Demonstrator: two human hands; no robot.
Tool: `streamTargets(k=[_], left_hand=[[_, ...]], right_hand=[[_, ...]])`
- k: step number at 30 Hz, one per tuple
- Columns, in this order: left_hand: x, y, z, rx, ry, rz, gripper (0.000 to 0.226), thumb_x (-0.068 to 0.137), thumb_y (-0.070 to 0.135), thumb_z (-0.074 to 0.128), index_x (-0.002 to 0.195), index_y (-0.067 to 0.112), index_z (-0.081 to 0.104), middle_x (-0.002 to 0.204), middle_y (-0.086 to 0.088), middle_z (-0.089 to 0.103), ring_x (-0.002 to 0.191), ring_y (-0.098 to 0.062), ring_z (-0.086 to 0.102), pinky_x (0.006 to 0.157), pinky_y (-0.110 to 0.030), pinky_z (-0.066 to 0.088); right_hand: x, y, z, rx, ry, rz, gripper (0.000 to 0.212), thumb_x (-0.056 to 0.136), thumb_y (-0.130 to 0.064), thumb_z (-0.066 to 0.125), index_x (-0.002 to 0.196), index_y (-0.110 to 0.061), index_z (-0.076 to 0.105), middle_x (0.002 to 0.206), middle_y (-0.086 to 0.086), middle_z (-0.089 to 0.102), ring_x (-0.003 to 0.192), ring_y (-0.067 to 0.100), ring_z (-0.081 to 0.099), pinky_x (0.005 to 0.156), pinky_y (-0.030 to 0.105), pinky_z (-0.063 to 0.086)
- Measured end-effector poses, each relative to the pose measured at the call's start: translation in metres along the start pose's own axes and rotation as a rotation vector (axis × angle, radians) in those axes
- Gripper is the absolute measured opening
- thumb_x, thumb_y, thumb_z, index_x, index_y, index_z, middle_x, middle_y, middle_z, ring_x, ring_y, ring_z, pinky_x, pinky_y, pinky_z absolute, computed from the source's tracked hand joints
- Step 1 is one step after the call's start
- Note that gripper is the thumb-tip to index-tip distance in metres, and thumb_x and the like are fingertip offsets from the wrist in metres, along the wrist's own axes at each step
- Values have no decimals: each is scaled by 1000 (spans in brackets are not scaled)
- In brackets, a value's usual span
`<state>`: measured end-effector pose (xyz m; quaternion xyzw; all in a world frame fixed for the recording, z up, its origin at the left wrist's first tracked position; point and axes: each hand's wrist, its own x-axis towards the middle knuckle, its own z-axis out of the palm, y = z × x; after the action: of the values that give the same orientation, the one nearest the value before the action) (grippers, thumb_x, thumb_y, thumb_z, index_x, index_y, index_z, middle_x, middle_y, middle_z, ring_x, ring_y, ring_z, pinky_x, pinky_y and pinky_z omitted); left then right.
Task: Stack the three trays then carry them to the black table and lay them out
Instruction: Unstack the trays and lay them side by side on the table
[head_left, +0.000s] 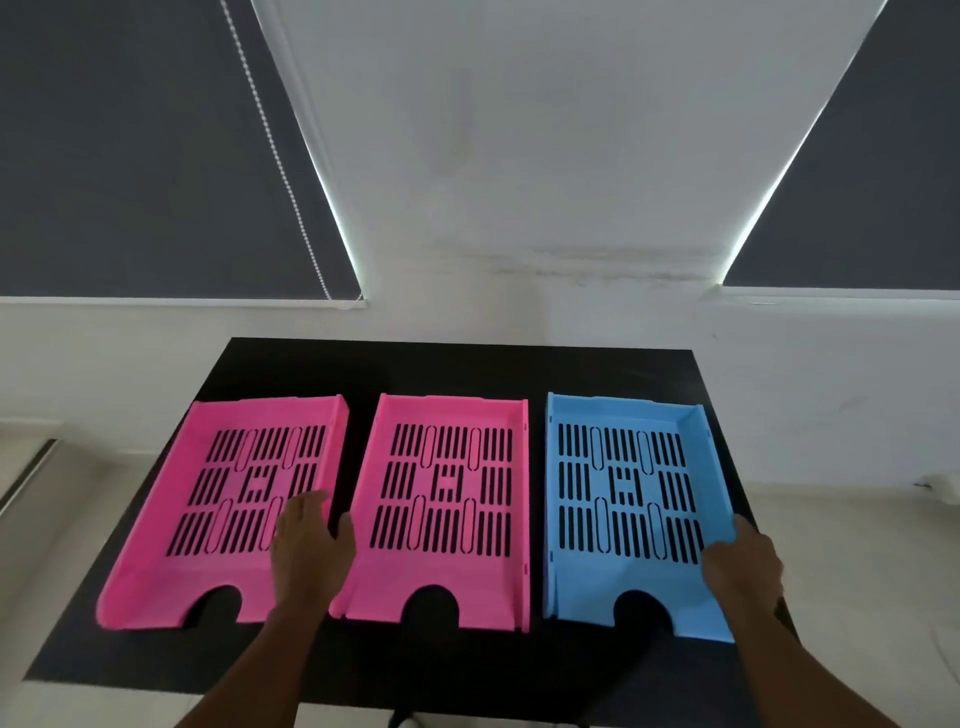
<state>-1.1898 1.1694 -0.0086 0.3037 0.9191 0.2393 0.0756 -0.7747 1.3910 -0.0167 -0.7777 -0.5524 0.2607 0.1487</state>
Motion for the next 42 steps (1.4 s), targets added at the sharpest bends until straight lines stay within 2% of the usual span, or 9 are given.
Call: streamTargets(k=[4,18,25,28,30,32,34,39,42], left_hand=[[11,-20,-8,-13,-118,-134,58,89,30,67,136,6,44,137,-17,48,118,-36,54,94,-60,51],[31,-21,11,-206,-339,-169,87,91,39,64,156,9,14,156,-19,31,130,-43,50,98,-63,49],[38,-18,12,-241,-418,-108,66,91,41,62,142,7,39,141,-20,51,123,-39,57,95,-60,53],[36,-15,10,-229,-421,-85,69,93,40,61,148,9,34,148,-16,45,131,-36,50,104,-59,47],[36,-14,8,-236,-417,-82,67,94,36,62,149,10,35,149,-15,45,131,-35,51,106,-59,45],[35,-15,8,-242,-418,-68,63,95,33,61,148,11,37,149,-14,47,130,-34,53,107,-57,44],[35,-17,7,-235,-424,-43,60,96,32,60,148,13,38,150,-13,47,129,-32,54,108,-55,43],[33,-15,8,-261,-443,-10,54,97,27,58,147,13,41,148,-12,50,127,-30,57,107,-52,45],[34,-14,7,-250,-436,-11,54,97,27,59,146,12,42,148,-12,51,128,-30,56,109,-53,44]], right_hand=[[-15,-16,17,-108,112,-12,56,88,-12,59,140,2,44,140,29,48,132,46,40,110,60,33],[-86,-97,98,188,-315,-279,60,99,-39,54,151,-12,38,156,11,40,143,27,41,117,48,35],[-96,-104,111,214,-369,-300,53,102,-28,51,152,-11,39,156,10,42,144,26,39,118,42,32],[-92,-102,111,208,-369,-303,51,104,-22,48,152,-9,39,151,13,49,131,19,55,110,36,40],[-91,-102,112,209,-376,-279,50,104,-20,47,152,-9,37,121,12,67,77,-8,62,80,17,50],[-92,-100,115,236,-348,-257,49,104,-17,47,152,-11,38,80,-6,60,40,-3,48,49,8,43],[-94,-101,116,229,-331,-275,48,103,-15,48,150,-12,40,74,-4,63,41,3,48,44,14,45],[-105,-105,119,201,-350,-329,49,103,-23,51,149,-12,43,110,15,73,90,28,73,76,25,58],[-110,-104,122,242,-365,-316,54,99,-23,58,149,-12,42,84,-2,66,53,1,60,52,11,52]])
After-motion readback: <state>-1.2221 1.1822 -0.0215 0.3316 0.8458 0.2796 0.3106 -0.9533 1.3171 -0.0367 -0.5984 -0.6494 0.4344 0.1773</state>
